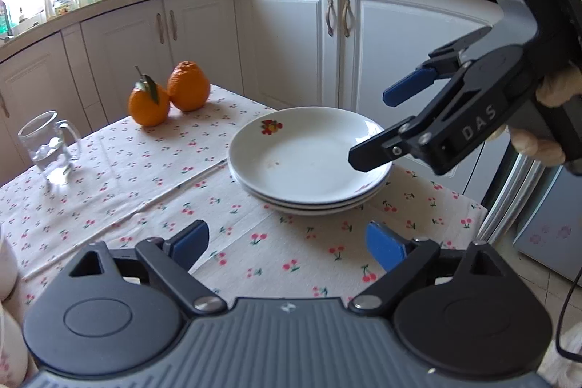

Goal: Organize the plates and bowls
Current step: 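Move the right gripper to a white bowl and grasp its rim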

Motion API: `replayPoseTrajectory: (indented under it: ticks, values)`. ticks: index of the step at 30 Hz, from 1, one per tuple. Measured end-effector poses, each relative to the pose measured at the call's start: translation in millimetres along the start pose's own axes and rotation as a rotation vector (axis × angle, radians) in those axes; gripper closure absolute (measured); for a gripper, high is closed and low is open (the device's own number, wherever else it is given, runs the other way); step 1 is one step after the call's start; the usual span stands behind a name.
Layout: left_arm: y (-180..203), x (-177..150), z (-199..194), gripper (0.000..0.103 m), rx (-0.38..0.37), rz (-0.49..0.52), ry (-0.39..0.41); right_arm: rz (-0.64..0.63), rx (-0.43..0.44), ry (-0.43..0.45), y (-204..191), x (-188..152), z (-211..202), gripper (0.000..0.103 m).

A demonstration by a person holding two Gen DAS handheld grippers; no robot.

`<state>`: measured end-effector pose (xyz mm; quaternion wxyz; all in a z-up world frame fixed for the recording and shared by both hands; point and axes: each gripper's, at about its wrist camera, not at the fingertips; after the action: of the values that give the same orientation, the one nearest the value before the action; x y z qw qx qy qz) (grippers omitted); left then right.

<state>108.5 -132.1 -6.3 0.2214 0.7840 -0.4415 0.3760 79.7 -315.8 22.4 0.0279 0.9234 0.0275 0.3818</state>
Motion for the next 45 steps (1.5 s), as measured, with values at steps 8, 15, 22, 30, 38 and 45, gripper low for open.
replayPoseTrajectory:
  ticks: [8,15,22,30,38,45]
  values:
    - [-19.7,-34.3,-63.4,0.009,0.120,-0.054,0.043,-0.022,-0.002,0.107,-70.3,-5.4,-12.1,0.000]
    - [-30.7,-72.7,-115.3,0.009,0.280,-0.101,0.060,-0.041,0.055,0.171,-126.3,7.2,-13.2,0.000]
    - [-53.9,-118.4,-159.8,0.009,0.412,-0.159,0.023,-0.140,0.147,0.185,-183.2,25.4,-6.9,0.000]
    - [-90.9,-161.1,-172.0,0.009,0.427,-0.178,-0.060,-0.282,0.282,0.149,-248.8,37.1,8.2,0.000]
    - [-115.7,-172.3,-166.5,0.010,0.314,-0.203,-0.049,-0.368,0.398,0.092,-291.1,50.3,25.6,0.011]
    - [-125.1,-170.6,-159.9,0.014,0.258,-0.193,-0.060,-0.375,0.475,-0.008,-307.4,59.1,53.9,0.039]
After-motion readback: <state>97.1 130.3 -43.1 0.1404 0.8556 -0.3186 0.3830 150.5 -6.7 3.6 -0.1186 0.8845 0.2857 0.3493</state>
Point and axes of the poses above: each gripper's, at about its wrist camera, not at the fingertips, and z roughly the way its jaws point, y to its right, x to its top, and after that the axes turned 7 degrees about -x, right-handed
